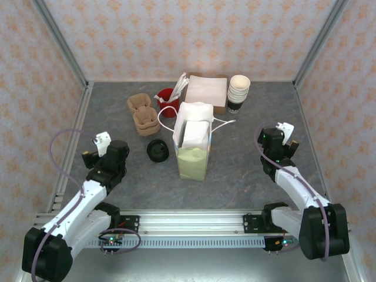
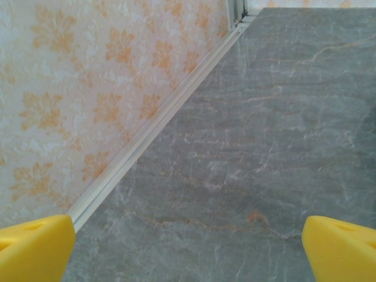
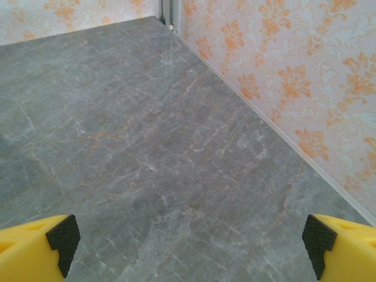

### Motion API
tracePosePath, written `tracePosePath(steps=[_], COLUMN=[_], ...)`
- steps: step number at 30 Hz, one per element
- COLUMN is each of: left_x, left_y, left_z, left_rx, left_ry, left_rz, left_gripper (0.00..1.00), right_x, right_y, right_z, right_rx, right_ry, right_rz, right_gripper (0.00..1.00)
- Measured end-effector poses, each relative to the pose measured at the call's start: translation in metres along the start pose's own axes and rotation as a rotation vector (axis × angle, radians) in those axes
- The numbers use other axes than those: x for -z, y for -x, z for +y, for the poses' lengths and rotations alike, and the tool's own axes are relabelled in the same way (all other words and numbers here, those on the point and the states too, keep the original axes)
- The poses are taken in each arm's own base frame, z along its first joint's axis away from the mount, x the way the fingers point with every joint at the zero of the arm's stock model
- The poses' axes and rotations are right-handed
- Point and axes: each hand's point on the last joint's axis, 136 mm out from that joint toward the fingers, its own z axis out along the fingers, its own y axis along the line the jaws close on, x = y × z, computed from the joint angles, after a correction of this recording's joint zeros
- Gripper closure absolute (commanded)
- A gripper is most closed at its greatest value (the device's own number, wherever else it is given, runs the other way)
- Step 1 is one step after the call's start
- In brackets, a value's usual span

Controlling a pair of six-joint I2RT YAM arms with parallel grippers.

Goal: Pack the takeout coffee

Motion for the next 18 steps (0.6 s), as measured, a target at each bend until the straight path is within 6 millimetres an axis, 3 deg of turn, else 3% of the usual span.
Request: tracePosePath(steps=[9,18], left_x=[-0.009,-0.024], left_y=[-0.019,-0.013], left_z=[-0.014,-0.02], left_rx=[0.03,0.068], left_ry=[-0.094,-0.149], left_rz=[-0.047,-0.064], left_gripper=[0.0,0.0], right_x=[-0.03,-0.051], right_y=[-0.021,-0.024], right_z=[0.029,0.045], right_rx=[0.027,0.032], right_ry=[0.069,0.108], right_rz=[0.012,-0.025], right_gripper=[0.01,0.01])
